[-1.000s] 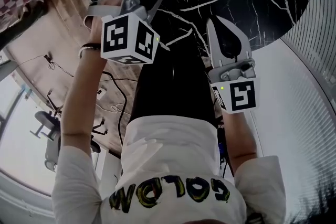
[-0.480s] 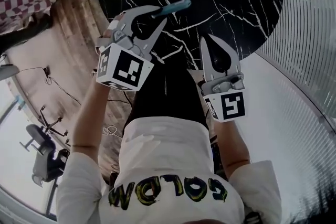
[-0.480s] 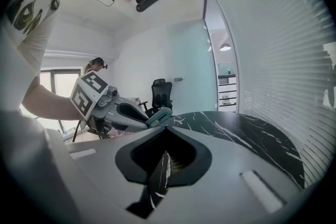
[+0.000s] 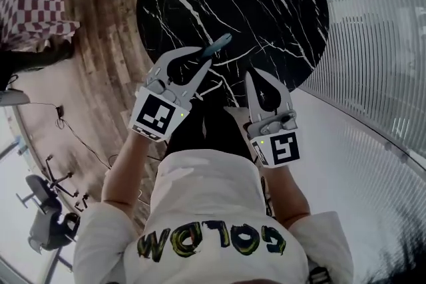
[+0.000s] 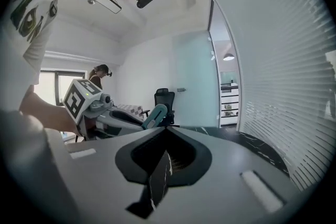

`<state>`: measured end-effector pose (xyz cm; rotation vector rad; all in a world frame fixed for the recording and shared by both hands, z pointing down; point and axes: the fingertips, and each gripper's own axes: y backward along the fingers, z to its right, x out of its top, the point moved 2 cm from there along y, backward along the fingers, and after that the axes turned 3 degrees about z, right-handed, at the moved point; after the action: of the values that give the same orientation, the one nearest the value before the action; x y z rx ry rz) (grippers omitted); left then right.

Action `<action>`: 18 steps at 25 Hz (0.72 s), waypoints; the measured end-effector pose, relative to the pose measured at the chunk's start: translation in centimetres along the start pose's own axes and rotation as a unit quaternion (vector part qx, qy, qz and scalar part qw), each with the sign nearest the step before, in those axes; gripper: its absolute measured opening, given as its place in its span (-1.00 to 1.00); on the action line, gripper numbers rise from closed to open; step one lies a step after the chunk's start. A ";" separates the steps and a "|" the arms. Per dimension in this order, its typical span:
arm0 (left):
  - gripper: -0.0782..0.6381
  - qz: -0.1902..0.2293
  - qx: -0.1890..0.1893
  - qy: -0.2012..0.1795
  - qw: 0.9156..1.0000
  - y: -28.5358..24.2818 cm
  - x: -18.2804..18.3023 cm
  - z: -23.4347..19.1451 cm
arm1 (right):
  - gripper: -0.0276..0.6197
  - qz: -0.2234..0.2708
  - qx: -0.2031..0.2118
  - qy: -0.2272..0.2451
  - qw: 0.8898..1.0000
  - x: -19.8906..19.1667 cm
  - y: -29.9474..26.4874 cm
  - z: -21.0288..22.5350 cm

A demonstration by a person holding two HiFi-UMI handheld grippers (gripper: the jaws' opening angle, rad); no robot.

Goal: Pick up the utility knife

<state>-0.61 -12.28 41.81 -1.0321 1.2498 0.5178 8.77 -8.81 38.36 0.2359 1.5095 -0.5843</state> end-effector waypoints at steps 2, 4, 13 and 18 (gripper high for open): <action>-0.60 0.017 0.009 0.013 1.000 0.9 1.2 0.6 | -0.91 0.001 0.002 0.004 1.000 1.1 0.5 -0.5; -0.60 0.033 0.026 0.024 0.999 1.8 2.1 0.9 | -0.91 0.007 0.004 0.006 1.000 2.3 1.0 -0.8; -0.60 0.119 0.069 0.045 0.989 4.9 7.9 1.1 | -0.91 0.045 0.015 0.025 0.999 8.1 1.6 -1.9; -0.60 0.144 0.076 0.059 0.985 6.5 11.0 1.5 | -0.91 0.051 0.021 0.026 0.998 10.6 2.7 -2.4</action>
<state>-1.96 -10.09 29.15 -0.7658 1.5311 0.5773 7.56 -7.67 27.27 0.3617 1.5271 -0.5320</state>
